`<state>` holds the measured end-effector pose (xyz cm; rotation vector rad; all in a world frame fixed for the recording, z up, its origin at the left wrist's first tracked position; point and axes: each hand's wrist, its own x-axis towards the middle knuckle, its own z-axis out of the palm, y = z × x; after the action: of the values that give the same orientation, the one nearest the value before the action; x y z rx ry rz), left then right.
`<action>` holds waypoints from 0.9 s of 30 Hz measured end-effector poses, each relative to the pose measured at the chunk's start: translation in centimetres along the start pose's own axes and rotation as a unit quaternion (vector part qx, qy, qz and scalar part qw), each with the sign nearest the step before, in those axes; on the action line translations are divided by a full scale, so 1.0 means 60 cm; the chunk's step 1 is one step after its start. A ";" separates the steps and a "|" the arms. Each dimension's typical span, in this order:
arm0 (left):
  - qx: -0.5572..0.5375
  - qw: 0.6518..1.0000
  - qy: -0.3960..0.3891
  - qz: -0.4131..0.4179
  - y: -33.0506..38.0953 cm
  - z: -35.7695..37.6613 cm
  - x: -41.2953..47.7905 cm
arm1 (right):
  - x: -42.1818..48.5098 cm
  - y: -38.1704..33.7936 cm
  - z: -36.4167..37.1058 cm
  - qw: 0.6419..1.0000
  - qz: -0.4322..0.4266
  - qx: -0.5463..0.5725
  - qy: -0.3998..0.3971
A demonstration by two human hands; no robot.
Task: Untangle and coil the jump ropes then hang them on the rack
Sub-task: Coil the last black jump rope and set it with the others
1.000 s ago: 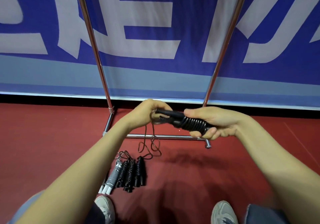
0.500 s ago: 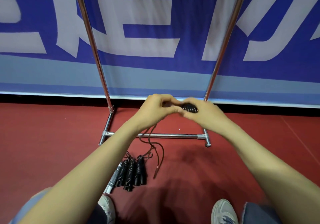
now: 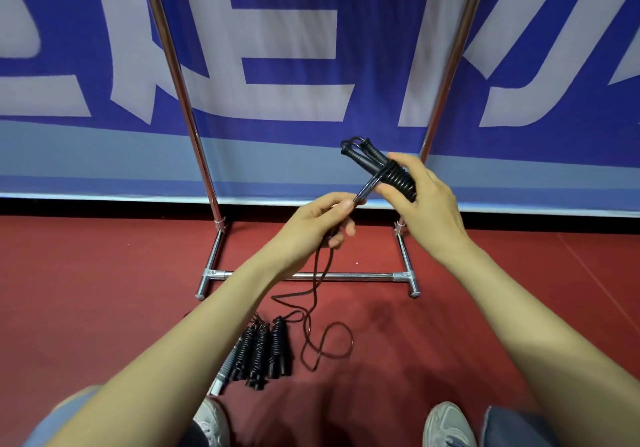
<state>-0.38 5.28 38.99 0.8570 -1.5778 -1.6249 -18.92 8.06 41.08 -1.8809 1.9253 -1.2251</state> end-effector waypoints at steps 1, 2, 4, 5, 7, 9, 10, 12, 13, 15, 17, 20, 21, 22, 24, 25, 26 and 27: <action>0.009 1.000 0.004 0.008 0.000 0.002 0.000 | 0.001 0.000 -0.001 1.000 0.001 0.021 -0.008; 0.026 1.000 0.010 0.014 0.000 0.002 0.001 | 0.001 -0.001 -0.003 0.999 0.002 0.046 -0.022; 0.060 0.998 0.025 0.018 -0.002 0.000 0.004 | 0.001 0.000 -0.006 0.994 0.010 0.091 -0.061; 0.068 0.997 0.032 0.016 -0.003 -0.002 0.005 | 0.001 0.001 -0.007 0.990 0.013 0.111 -0.084; 0.071 0.996 0.049 0.010 -0.008 -0.007 0.009 | 0.002 0.004 -0.009 0.981 0.015 0.145 -0.131; 0.086 0.995 0.057 0.011 -0.011 -0.012 0.012 | 0.002 0.003 -0.011 0.970 0.016 0.176 -0.168; 0.106 0.993 0.059 0.011 -0.013 -0.014 0.013 | 0.002 0.000 -0.012 0.965 0.018 0.190 -0.182; 0.168 0.983 0.072 0.005 -0.018 -0.019 0.014 | -0.002 -0.009 -0.012 0.957 0.025 0.216 -0.189; 0.199 0.977 0.080 -0.002 -0.022 -0.022 0.014 | -0.004 -0.015 -0.010 0.956 0.032 0.226 -0.187; 0.226 0.971 0.082 -0.018 -0.029 -0.025 0.013 | -0.009 -0.024 -0.003 0.953 0.049 0.240 -0.178; 0.222 0.974 0.047 -0.025 -0.030 -0.027 0.012 | -0.011 -0.030 -0.001 0.947 0.075 0.251 -0.185; 0.191 0.981 -0.023 -0.028 -0.018 -0.045 0.008 | -0.016 -0.032 -0.011 0.929 0.051 0.245 -0.274; 0.198 0.978 -0.054 -0.031 -0.012 -0.055 0.006 | -0.017 -0.031 -0.015 0.921 0.028 0.234 -0.309; 0.211 0.973 -0.083 -0.037 -0.004 -0.063 0.005 | -0.019 -0.031 -0.017 0.915 0.008 0.218 -0.339; 0.245 0.961 -0.115 -0.063 0.007 -0.072 0.005 | -0.025 -0.029 -0.014 0.914 -0.033 0.138 -0.381; 0.260 0.956 -0.120 -0.070 0.011 -0.071 0.005 | -0.028 -0.025 -0.010 0.915 -0.054 0.071 -0.393; 0.274 0.952 -0.118 -0.073 0.016 -0.069 0.006 | -0.030 -0.023 -0.006 0.916 -0.065 0.006 -0.397; 0.290 0.948 -0.108 -0.076 0.019 -0.065 0.007 | -0.031 -0.022 -0.003 0.917 -0.067 -0.039 -0.391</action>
<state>2.74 2.83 39.96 1.1498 -2.2525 -1.4021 -17.72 10.00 41.28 -2.1096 1.4223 -0.2978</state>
